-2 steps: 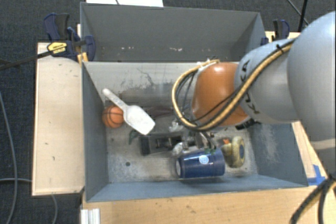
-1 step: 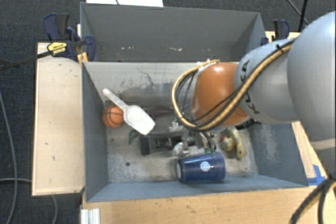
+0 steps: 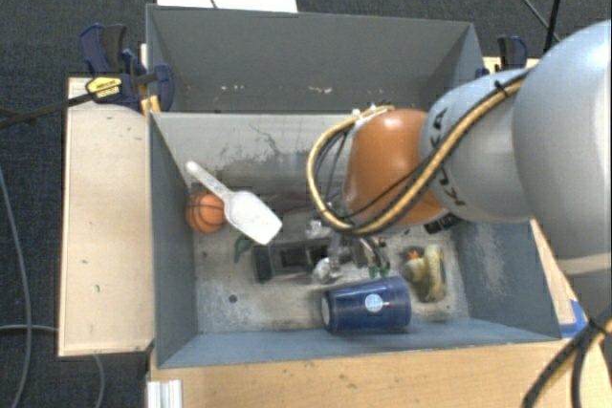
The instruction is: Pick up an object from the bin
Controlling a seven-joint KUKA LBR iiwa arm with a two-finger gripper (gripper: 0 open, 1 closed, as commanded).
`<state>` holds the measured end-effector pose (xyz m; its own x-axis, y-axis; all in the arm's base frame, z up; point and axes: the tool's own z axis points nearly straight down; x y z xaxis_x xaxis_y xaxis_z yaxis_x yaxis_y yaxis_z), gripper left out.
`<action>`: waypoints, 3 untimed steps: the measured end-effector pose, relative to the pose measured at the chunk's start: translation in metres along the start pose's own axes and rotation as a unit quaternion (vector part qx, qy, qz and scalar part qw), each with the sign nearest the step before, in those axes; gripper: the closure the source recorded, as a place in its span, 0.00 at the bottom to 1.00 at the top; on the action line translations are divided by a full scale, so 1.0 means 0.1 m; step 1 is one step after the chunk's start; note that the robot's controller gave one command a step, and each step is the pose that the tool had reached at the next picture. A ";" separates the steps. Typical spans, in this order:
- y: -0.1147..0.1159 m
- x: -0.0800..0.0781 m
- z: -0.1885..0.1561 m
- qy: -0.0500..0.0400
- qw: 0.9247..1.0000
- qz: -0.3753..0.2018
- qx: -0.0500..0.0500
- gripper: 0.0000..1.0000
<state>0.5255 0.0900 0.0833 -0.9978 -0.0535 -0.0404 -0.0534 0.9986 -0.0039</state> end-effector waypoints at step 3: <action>-0.05 0.12 -1.24 0.022 0.999 -0.031 -0.002 1.00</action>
Offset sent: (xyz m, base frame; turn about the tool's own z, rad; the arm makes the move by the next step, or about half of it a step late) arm -0.0053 0.0075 0.0444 0.0044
